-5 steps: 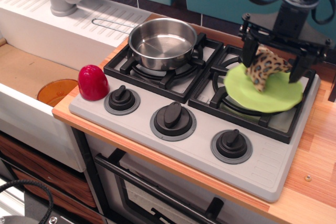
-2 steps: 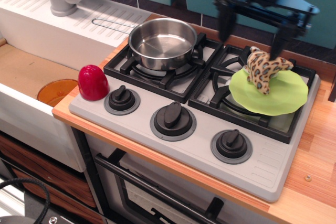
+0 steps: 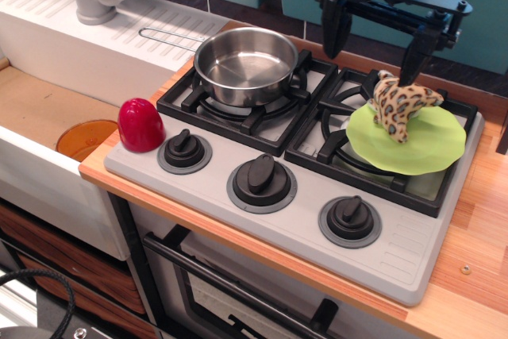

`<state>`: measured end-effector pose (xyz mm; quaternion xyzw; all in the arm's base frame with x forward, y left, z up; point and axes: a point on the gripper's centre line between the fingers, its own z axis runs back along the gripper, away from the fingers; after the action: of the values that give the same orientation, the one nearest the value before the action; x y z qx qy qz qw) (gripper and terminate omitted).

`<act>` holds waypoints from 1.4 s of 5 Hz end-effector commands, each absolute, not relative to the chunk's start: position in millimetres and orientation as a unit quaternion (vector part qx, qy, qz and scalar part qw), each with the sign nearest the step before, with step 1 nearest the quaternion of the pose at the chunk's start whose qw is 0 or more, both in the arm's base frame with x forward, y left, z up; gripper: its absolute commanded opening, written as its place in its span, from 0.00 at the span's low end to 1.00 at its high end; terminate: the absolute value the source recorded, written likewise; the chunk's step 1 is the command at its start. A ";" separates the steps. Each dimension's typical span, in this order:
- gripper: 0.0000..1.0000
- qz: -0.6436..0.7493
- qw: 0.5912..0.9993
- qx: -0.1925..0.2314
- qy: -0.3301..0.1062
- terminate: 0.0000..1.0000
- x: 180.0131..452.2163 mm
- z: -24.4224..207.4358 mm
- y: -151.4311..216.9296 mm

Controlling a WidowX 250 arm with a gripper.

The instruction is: Put stuffedcheeta on plate and sweetpotato in pot or pan on stove

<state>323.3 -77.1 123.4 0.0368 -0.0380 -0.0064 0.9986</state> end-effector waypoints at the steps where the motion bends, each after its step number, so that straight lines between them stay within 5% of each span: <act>1: 1.00 -0.007 0.997 0.029 -0.071 0.00 326.9 145.7 -78.8; 4: 1.00 -0.030 0.992 0.063 -0.107 0.00 295.4 160.2 22.2; 7: 1.00 -0.012 0.987 0.097 -0.124 0.00 285.4 145.7 92.2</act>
<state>279.8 92.4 128.8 0.0901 -0.0963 -0.0113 0.9912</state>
